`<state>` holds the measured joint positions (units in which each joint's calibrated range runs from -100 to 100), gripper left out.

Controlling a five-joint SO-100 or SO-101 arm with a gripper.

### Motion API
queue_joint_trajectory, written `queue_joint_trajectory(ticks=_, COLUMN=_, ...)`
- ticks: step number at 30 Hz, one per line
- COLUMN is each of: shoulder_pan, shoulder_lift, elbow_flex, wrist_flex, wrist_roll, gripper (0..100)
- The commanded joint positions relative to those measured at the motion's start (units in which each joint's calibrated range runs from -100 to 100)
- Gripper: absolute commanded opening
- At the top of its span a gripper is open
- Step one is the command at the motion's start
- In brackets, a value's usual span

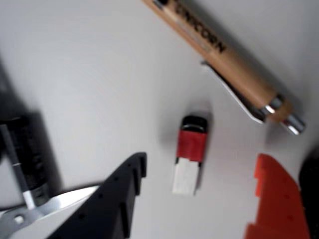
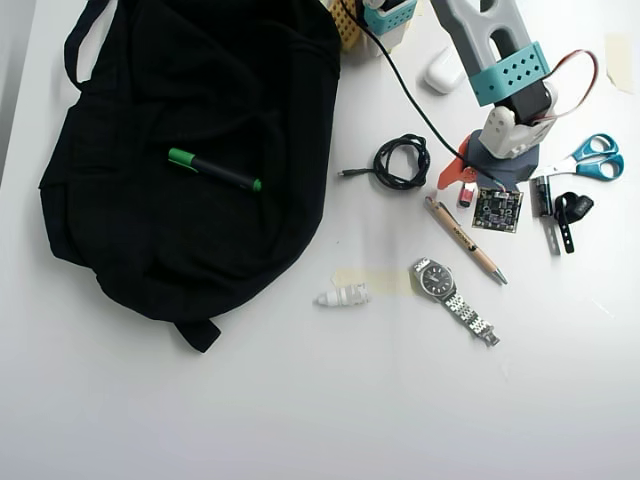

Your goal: Put the usb stick into the black bag

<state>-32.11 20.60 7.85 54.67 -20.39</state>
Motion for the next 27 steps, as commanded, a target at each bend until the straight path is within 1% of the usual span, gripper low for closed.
queue_joint_trajectory(ticks=1, shoulder_pan=-0.5, shoulder_lift=1.7, elbow_flex=-2.3, wrist_flex=-0.9, wrist_roll=-0.3, gripper=29)
queue_joint_trajectory(ticks=17, shoulder_pan=-0.3, shoulder_lift=4.5, elbow_flex=-1.7, wrist_flex=-2.2, wrist_roll=-0.5, gripper=27)
queue_joint_trajectory(ticks=20, shoulder_pan=-0.3, shoulder_lift=4.5, elbow_flex=-1.7, wrist_flex=-2.2, wrist_roll=-0.5, gripper=20)
queue_joint_trajectory(ticks=25, shoulder_pan=-0.4, shoulder_lift=4.5, elbow_flex=-1.8, wrist_flex=-2.2, wrist_roll=-0.5, gripper=3)
queue_joint_trajectory(ticks=26, shoulder_pan=-0.4, shoulder_lift=4.5, elbow_flex=-1.7, wrist_flex=-2.2, wrist_roll=-0.5, gripper=2)
queue_joint_trajectory(ticks=27, shoulder_pan=-0.4, shoulder_lift=4.5, elbow_flex=-1.7, wrist_flex=-2.2, wrist_roll=-0.5, gripper=2)
